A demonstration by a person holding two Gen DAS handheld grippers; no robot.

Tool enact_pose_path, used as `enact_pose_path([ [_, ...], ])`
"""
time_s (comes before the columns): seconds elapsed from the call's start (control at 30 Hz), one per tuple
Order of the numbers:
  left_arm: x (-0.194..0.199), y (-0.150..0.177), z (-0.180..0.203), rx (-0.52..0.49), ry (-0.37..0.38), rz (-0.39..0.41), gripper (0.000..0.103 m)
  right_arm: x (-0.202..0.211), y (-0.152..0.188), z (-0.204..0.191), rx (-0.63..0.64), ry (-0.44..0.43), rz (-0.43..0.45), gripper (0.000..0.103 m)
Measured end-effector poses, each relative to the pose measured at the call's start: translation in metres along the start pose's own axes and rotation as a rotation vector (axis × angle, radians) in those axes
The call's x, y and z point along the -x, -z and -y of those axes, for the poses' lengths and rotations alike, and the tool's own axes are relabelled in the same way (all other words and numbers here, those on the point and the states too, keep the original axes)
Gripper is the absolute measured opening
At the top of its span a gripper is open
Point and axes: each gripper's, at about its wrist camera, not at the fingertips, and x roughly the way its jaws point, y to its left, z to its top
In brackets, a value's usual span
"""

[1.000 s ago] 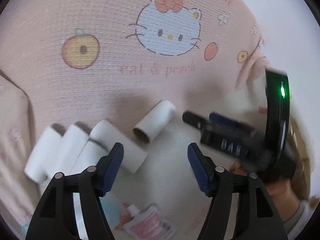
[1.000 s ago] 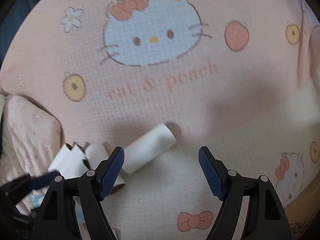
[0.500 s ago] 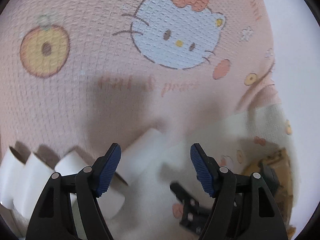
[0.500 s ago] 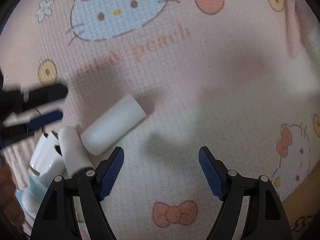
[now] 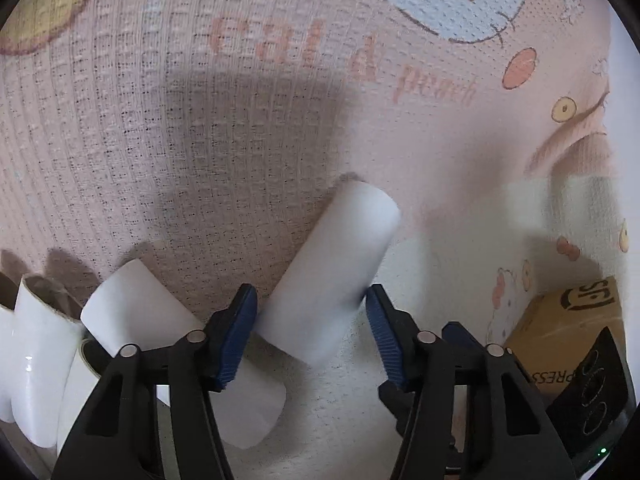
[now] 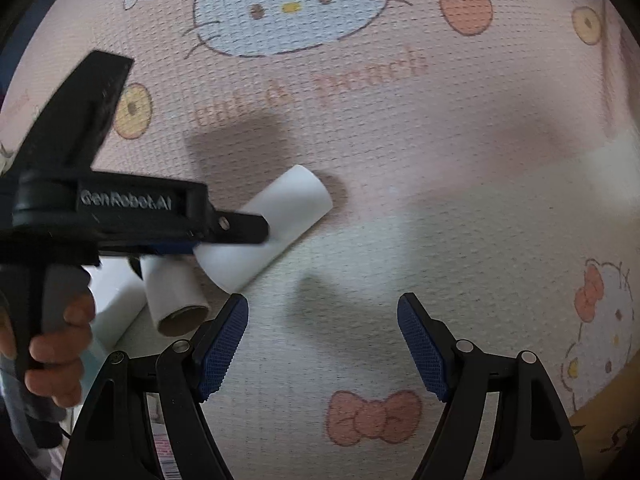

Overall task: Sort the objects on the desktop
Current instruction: 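Close both grippers around a standing white cardboard tube, then lift the fourth tube off the sheet with both grippers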

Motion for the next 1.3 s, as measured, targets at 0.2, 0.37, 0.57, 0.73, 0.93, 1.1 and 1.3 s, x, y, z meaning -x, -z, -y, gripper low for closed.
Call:
enact_pose_path([
  [0.2,-0.003,0.007,0.01,-0.006,0.022,-0.046,0.051,0.005,0.008,0.001,0.039,-0.054,0.016,0.076],
  [0.37,-0.006,0.019,0.011,0.058,0.091,-0.077,0.05,0.006,0.01,-0.009,0.109,-0.082,0.031,0.076],
  [0.57,-0.006,0.035,0.018,0.109,0.146,-0.064,0.05,0.007,0.022,-0.007,0.138,-0.122,0.016,0.076],
  [0.73,0.0,0.054,0.016,0.178,0.202,-0.07,0.049,0.012,0.032,0.0,0.131,-0.169,0.002,0.075],
  [0.93,0.009,0.078,0.033,0.143,0.209,-0.034,0.049,0.017,0.042,0.005,0.119,-0.226,-0.028,0.061],
  [1.1,0.011,0.099,0.031,0.183,0.246,-0.025,0.048,0.026,0.059,0.001,0.214,-0.213,-0.041,0.053],
  [1.3,0.019,0.132,0.031,0.239,0.323,-0.009,0.046,0.052,0.08,0.007,0.216,-0.232,-0.048,0.051],
])
